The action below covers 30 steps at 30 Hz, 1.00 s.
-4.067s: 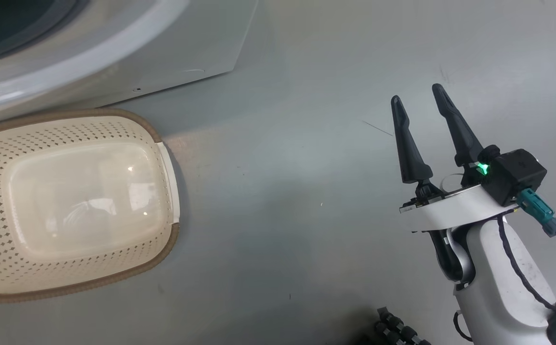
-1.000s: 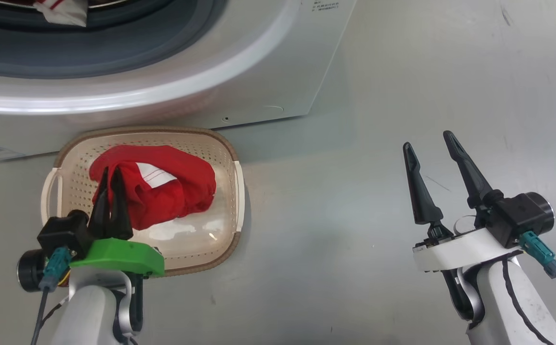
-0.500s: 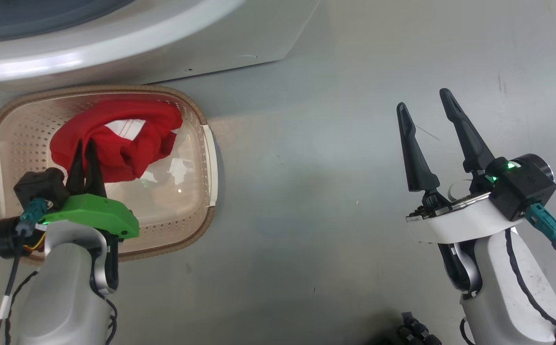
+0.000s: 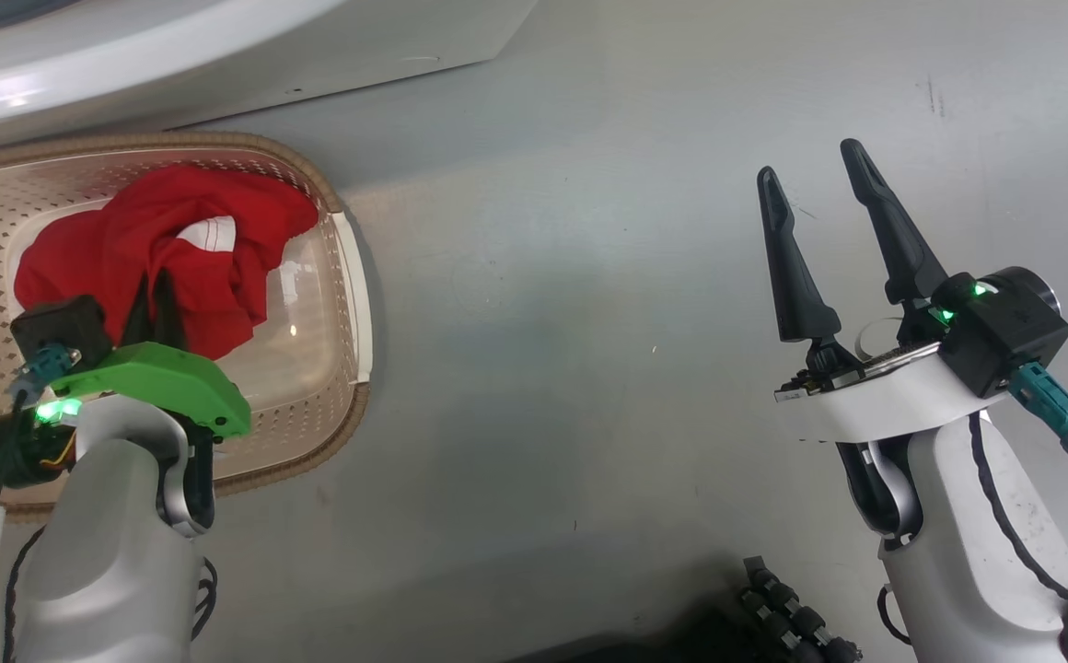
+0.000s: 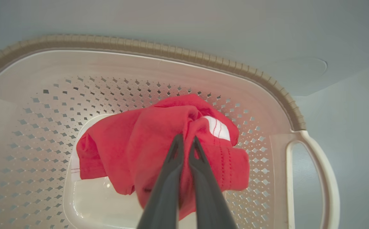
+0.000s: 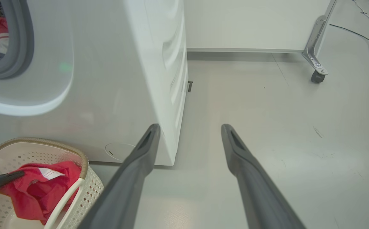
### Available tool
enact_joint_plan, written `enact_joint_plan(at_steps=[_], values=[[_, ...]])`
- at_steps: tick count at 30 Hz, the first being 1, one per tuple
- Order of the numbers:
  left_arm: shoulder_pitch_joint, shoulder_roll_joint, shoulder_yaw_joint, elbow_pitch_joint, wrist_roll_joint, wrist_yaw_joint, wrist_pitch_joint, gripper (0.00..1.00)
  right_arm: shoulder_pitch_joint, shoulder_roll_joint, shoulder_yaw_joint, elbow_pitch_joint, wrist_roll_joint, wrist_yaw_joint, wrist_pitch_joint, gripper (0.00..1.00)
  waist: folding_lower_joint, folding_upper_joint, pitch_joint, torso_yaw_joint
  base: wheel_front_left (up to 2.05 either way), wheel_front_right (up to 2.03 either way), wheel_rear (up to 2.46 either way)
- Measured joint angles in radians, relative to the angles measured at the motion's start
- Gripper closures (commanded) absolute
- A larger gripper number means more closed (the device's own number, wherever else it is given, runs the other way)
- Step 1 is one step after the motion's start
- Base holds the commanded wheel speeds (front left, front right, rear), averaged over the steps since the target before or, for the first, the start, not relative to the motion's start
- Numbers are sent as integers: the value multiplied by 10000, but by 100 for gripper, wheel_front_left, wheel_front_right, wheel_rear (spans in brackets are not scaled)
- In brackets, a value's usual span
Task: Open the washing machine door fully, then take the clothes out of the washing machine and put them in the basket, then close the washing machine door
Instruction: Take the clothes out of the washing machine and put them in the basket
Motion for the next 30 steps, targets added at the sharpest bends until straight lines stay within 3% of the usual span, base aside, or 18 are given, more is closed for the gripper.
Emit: enact_joint_plan(at_steps=[1, 2, 3, 5, 6, 16, 30], values=[[-70, -6, 6, 123, -23, -19, -2, 100, -47, 0, 0, 23, 0, 2, 0, 0, 0, 0, 2, -7, 0, 0, 0], [-123, -12, 13, 244, -50, -33, -13, 80, -99, 2, 0, 40, 0, 2, 0, 0, 0, 0, -3, -9, 0, 0, 0], [-154, -13, 15, 359, -61, -105, -58, 80, -128, 6, -4, 65, 0, 2, 0, 0, 0, 0, -19, -9, 0, 0, 0], [-198, -31, 19, 602, -69, -128, -102, 35, -136, 12, -10, 121, 0, 4, 0, 0, 0, 0, -70, 0, 0, 0, 0], [-215, -35, 17, 715, -79, -192, -105, 0, -136, 12, -12, 150, 0, 12, 0, 0, 0, 0, -97, 7, 0, 0, 0], [-327, -205, -25, 1482, -73, -368, -629, 0, -136, 33, -75, 493, 0, 77, 0, 0, 0, 0, -663, 145, 0, 0, 0], [-267, -368, -251, 1014, 58, -642, -834, 0, 74, 48, -642, 940, 19, 58, 0, 0, 0, 0, -1864, 578, 0, 0, 0]])
